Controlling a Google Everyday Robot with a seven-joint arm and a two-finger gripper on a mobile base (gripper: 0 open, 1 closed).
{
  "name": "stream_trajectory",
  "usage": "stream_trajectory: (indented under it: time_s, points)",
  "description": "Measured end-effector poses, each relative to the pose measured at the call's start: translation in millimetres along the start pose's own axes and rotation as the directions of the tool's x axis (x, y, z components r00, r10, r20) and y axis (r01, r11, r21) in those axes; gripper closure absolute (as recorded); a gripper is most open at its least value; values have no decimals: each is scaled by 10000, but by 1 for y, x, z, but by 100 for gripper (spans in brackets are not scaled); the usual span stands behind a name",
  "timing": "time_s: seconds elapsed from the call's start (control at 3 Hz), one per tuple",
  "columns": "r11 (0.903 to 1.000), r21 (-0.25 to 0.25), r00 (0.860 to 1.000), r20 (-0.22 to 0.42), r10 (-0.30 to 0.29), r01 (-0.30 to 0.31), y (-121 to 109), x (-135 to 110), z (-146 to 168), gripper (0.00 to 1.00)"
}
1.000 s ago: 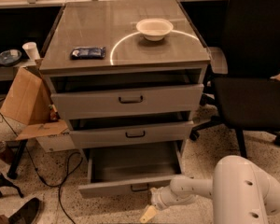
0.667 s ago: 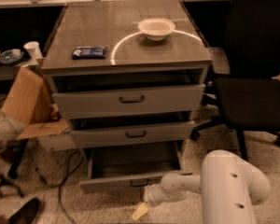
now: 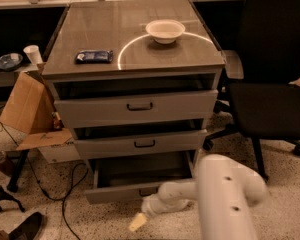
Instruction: Close bottom drawer
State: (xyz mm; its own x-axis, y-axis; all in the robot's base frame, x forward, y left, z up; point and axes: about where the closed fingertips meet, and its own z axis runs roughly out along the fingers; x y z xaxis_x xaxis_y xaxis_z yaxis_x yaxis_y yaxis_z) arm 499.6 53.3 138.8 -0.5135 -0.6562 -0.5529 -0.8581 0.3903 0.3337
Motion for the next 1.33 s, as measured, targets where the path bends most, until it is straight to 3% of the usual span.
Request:
stream_trajectory:
  time_s: [1.0,1.33]
  points:
    - [9989,397,9986,-455,261,-243,-2,-179,173,0]
    - [9982,511,9978,-581,335,-305,-1,-228,220,0]
